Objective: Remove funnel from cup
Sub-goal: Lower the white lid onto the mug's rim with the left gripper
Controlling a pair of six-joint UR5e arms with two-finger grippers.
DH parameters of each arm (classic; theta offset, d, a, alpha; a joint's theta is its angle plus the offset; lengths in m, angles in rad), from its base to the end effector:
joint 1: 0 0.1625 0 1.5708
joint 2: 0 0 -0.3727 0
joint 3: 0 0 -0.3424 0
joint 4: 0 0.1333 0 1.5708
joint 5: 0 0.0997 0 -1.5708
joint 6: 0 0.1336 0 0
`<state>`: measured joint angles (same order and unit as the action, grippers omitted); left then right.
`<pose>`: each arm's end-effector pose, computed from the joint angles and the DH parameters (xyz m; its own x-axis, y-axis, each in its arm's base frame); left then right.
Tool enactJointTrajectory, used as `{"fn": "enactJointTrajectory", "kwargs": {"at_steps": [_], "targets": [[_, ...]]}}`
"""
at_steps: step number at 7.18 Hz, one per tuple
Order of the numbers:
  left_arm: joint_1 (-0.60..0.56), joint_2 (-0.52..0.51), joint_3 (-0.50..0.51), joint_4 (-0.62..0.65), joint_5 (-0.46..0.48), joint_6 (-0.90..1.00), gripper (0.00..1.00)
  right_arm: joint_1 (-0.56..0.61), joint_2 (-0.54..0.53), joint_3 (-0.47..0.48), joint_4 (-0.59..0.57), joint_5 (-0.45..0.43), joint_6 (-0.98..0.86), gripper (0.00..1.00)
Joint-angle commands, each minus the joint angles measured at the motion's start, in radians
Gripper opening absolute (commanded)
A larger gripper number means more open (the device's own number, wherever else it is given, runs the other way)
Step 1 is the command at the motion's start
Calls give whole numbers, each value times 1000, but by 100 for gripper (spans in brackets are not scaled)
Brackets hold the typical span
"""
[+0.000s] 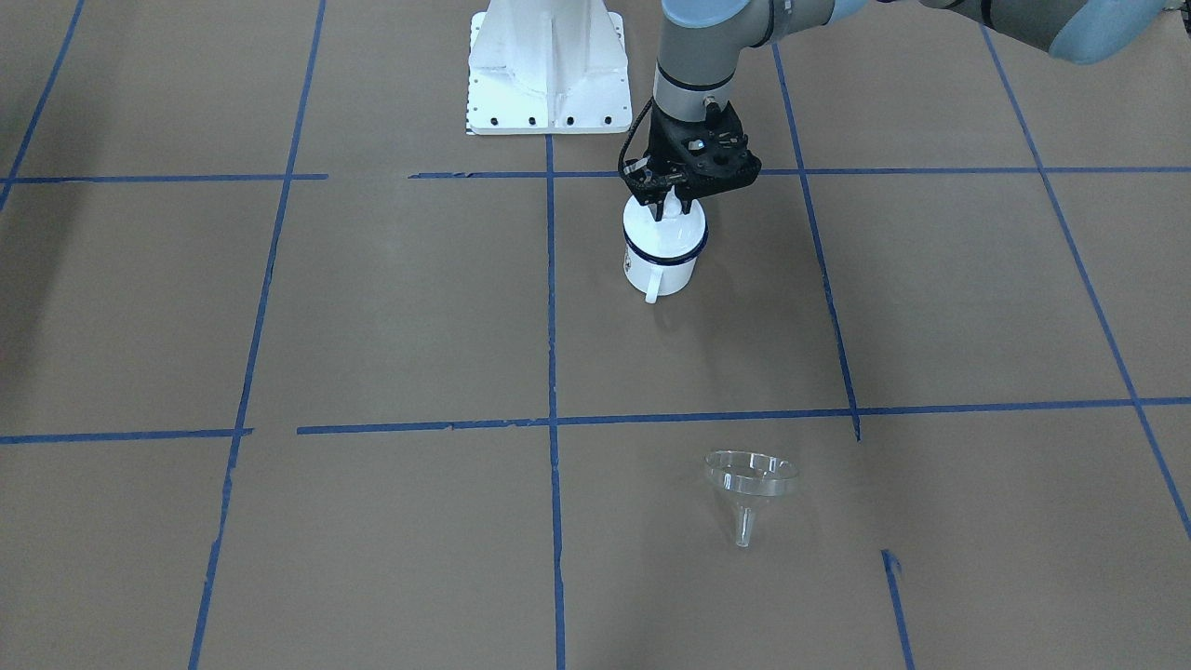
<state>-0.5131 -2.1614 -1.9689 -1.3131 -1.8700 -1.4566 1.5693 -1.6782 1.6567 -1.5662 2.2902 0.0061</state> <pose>0.4376 -0.3544 0.2145 0.6783 -0.2572 -0.6883 0.2218 0.9647 -0.1419 0.0447 -0.4004 0.6426 0.7522 0.0161 0.6587 -0.0031 0.9998 -0.0209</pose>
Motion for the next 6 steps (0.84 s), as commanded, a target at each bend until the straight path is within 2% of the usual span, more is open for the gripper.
{"fn": "enactJointTrajectory", "kwargs": {"at_steps": [1, 6], "targets": [[-1, 0, 4, 0, 0, 2, 0, 0, 0, 0, 0, 0, 0, 100], [-27, -2, 7, 0, 2, 44, 0, 0, 0, 0, 0, 0, 0, 100]]}}
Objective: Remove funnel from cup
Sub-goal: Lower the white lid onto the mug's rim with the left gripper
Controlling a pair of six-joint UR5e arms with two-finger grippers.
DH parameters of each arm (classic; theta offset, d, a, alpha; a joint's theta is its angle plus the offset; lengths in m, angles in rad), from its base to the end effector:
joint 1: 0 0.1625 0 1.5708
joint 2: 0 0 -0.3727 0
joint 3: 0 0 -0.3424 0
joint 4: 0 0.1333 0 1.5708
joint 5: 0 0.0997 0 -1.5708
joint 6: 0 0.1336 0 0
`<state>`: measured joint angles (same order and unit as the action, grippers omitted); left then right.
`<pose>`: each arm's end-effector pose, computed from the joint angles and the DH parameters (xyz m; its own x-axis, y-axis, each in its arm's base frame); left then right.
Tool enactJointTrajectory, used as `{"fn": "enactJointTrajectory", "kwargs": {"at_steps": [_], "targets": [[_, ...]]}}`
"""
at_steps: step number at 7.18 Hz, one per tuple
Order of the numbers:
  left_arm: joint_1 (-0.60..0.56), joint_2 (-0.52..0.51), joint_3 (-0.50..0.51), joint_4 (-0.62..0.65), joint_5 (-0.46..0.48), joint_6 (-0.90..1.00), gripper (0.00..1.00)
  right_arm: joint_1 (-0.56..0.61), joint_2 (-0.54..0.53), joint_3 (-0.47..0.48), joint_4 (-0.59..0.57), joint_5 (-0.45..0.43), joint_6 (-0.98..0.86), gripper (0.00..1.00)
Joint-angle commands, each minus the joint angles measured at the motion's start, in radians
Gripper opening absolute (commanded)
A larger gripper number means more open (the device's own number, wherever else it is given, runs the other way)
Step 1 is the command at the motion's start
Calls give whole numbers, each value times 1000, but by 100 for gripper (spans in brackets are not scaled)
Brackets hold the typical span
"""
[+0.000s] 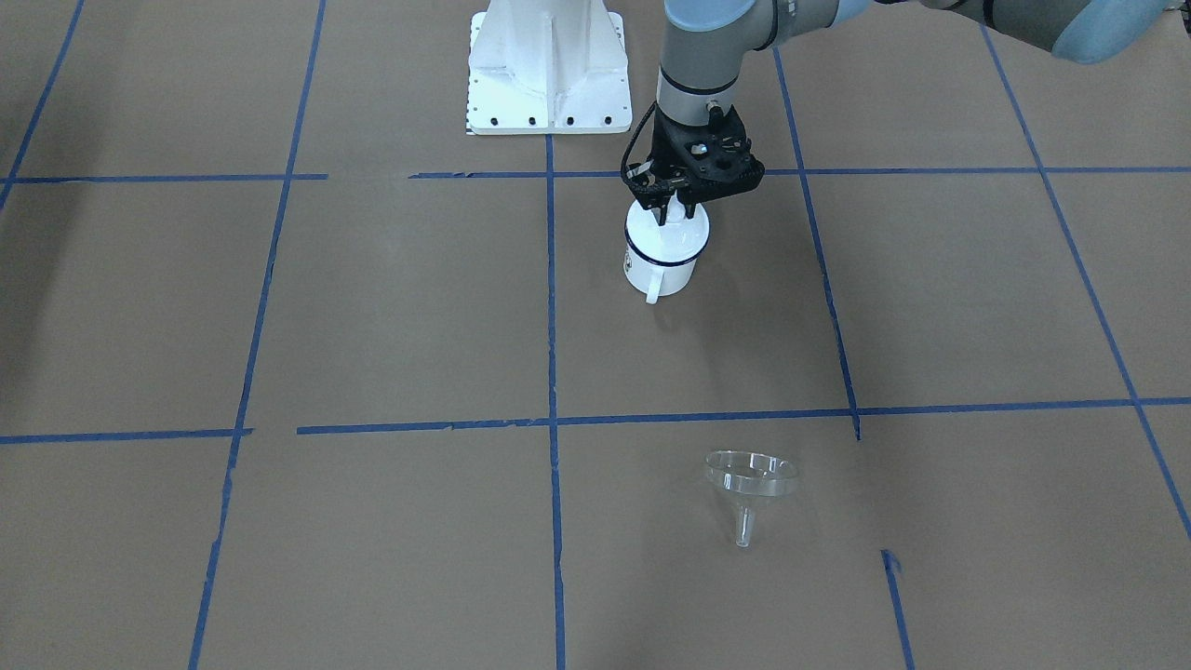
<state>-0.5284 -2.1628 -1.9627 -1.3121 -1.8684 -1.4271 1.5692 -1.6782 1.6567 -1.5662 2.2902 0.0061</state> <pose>0.4335 -0.3621 0.2161 0.6846 -0.2411 -0.6879 0.2182 0.9682 -0.1222 0.0446 -0.4004 0.6426 0.7522 0.0160 0.6587 -0.0030 0.9998 -0.0209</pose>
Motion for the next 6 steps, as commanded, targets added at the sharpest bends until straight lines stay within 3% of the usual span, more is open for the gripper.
{"fn": "enactJointTrajectory", "kwargs": {"at_steps": [1, 5, 6], "targets": [[-15, 0, 2, 1, 0, 17, 0, 0, 0, 0, 0, 0, 0, 100], [-15, 1, 2, -1, 0, 17, 0, 0, 0, 0, 0, 0, 0, 100], [-15, 1, 2, -1, -3, 16, 14, 0, 0, 0, 0, 0, 0, 100]]}}
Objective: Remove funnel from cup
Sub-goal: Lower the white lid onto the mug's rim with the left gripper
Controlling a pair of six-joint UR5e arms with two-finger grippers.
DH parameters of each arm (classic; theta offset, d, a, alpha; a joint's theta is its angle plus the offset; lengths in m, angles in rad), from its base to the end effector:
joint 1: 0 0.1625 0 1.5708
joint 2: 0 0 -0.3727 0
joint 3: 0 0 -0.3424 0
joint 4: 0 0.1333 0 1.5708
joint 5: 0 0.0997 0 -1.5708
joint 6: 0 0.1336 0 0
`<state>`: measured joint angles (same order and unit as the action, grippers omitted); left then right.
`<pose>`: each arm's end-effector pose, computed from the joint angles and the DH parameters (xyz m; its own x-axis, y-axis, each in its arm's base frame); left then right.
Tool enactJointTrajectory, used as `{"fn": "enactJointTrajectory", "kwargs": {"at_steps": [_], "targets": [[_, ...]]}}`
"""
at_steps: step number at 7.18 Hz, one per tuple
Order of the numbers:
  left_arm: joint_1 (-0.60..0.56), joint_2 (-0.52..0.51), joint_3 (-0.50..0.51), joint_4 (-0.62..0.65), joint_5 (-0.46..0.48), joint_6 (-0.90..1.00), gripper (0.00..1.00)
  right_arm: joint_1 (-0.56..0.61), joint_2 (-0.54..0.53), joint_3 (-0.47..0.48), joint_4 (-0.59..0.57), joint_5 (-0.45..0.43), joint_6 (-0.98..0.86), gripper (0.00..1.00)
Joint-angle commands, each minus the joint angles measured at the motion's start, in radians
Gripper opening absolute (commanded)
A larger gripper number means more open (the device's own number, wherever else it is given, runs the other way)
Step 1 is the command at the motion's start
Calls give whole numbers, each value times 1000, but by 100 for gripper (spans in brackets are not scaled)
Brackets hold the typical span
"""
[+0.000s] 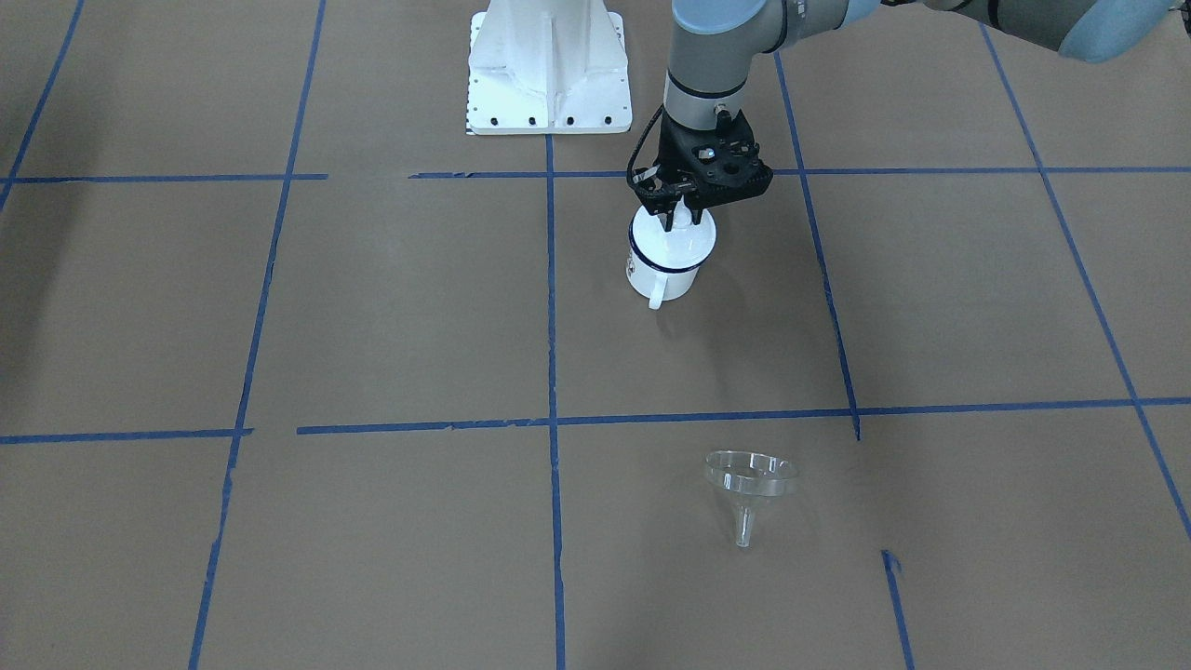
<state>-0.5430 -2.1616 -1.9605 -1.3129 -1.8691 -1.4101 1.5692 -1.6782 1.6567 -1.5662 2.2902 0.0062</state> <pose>0.4287 -0.3685 0.2174 0.6863 -0.2356 -0.6881 0.2205 0.9690 -0.1118 0.0446 -0.4004 0.6426 0.7522 0.0161 0.6587 -0.0031 0.9998 -0.0210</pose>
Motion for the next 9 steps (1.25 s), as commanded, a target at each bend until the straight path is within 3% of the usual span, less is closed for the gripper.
{"fn": "enactJointTrajectory", "kwargs": {"at_steps": [1, 7, 9], "targets": [[0, 0, 0, 0, 1, 0, 99, 0, 0, 0, 0, 0, 0, 100], [0, 0, 0, -2, -2, 2, 100, 0, 0, 0, 0, 0, 0, 100], [0, 3, 53, -81, -2, 2, 100, 0, 0, 0, 0, 0, 0, 100]]}}
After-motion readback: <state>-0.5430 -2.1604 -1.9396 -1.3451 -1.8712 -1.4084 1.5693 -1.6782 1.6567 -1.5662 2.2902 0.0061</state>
